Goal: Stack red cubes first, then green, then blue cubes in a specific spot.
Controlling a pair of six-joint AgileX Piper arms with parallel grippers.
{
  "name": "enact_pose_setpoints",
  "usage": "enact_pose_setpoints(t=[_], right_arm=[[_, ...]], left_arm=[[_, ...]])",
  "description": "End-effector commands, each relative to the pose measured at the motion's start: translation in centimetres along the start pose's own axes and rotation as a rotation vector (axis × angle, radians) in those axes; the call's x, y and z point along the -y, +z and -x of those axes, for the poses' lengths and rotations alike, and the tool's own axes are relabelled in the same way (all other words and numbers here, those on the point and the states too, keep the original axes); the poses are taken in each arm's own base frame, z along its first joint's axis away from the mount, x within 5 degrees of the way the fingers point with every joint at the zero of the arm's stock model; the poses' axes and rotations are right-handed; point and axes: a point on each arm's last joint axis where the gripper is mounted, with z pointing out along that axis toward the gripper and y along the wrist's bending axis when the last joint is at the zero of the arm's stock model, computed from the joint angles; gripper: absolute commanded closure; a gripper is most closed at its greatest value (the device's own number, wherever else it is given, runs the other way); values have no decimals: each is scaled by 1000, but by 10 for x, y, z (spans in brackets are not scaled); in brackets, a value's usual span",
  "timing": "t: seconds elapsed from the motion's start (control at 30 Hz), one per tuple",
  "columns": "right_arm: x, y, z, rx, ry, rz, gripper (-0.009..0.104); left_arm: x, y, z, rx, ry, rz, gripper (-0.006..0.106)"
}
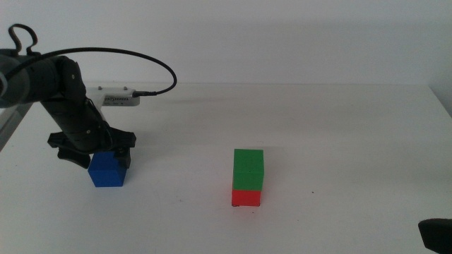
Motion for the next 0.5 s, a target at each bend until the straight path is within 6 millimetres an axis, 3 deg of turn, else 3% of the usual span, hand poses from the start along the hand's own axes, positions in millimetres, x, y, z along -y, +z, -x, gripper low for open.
enact_pose_setpoints(t=[0.0, 0.17, 0.27, 0.37, 0.47], right_arm=[[0, -1, 0, 10, -12, 1, 2], [0, -1, 0, 10, -12, 1, 2], [0, -1, 0, 10, -12, 1, 2], [0, -1, 0, 10, -12, 1, 2], [0, -1, 0, 10, -12, 1, 2]], left_arm=[[3, 2, 3, 10, -3, -18, 10], [3, 6, 2, -6, -16, -34, 32], [5, -2, 0, -9, -24, -46, 57], [7, -30, -2, 36, -63, -53, 78], [22, -75, -4, 139, -81, -77, 94]])
